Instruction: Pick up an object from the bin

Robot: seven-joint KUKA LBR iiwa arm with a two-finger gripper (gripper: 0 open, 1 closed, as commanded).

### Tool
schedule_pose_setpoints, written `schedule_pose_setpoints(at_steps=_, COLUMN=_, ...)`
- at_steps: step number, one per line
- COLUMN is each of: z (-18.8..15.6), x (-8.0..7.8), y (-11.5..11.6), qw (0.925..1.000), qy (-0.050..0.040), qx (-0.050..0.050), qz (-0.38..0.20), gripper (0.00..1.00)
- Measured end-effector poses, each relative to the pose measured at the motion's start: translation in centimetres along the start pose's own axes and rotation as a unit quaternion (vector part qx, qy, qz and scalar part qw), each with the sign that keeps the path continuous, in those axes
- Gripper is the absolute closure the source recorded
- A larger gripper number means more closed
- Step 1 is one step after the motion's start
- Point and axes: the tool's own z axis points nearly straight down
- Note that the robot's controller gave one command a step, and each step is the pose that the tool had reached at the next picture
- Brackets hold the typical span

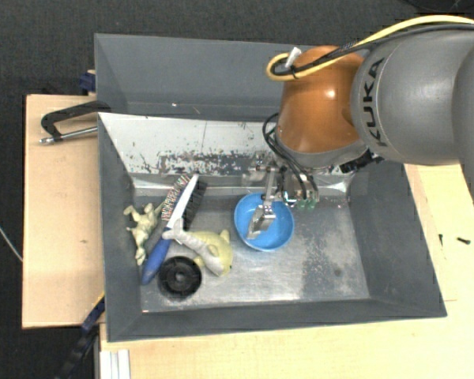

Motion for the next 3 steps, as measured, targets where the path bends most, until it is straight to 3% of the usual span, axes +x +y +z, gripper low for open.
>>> schedule_pose_setpoints(at_steps=1, z=6.2, x=-0.5, y=-2.5, qw=0.9832, qy=-0.0029, qx=0.001, qz=-0.183, gripper=0.00)
schedule_pose_setpoints(at_steps=2, z=6.0, x=-0.6, y=-2.4, qw=0.9832, qy=-0.0045, qx=0.001, qz=-0.182, gripper=1.00)
schedule_pose_setpoints(at_steps=3, z=-5.9, x=3.1, y=0.9, qw=0.9784, qy=-0.0100, qx=0.001, qz=-0.206, gripper=1.00)
